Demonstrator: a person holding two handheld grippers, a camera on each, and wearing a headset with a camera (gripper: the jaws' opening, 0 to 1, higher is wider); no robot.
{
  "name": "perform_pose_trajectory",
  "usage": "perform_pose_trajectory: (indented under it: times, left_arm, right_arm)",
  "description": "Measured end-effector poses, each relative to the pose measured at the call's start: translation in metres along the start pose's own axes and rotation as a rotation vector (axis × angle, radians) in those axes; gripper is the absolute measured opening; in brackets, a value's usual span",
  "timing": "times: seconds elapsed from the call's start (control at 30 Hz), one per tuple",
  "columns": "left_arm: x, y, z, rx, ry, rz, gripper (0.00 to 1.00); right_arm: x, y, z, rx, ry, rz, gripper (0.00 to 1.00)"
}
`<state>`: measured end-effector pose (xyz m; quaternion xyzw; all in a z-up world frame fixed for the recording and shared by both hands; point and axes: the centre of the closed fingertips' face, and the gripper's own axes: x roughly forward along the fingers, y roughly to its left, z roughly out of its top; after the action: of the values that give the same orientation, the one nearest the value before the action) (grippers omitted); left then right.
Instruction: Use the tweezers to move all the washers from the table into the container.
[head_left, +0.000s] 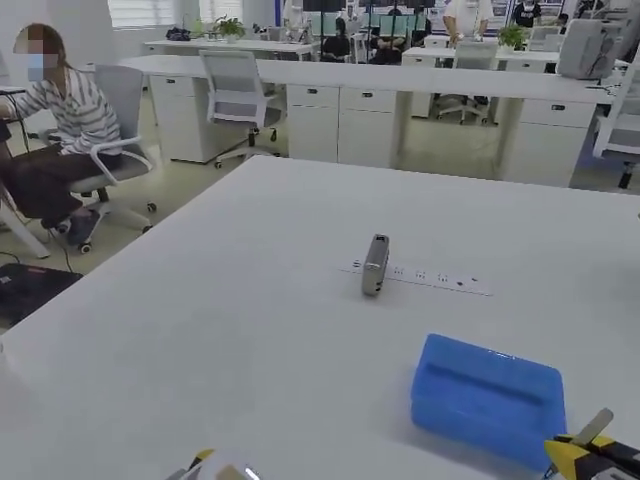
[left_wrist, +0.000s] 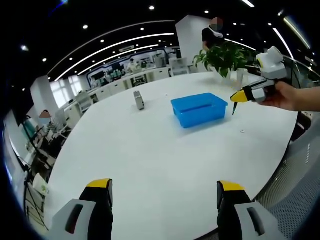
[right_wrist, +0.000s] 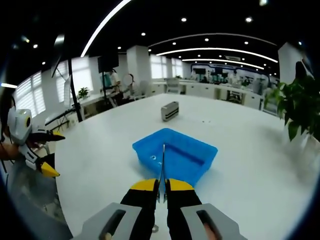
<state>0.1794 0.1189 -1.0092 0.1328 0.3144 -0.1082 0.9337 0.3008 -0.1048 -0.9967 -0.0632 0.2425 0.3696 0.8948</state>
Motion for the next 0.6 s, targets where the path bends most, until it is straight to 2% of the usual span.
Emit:
perform_pose_trajectory:
  times: [0.2,0.33,0.6]
  left_arm:
    - [0.000,0.000,0.000,0.004,0.000,0.000,0.87]
    - [0.000,0.000,0.001,0.003,-0.003,-0.001,0.87]
    - [-0.001,0.002,0.001,-0.006,-0.008,0.010,0.87]
  right_arm:
    - [-0.008,0.010,-0.021,0.006,0.038,0.014,0.03]
    - [-0.012,0.014,-0.032,0.018,0.059,0.005,0.03]
    - [-0.012,0.009,-0.043,0.037,0.080,-0.004,0.03]
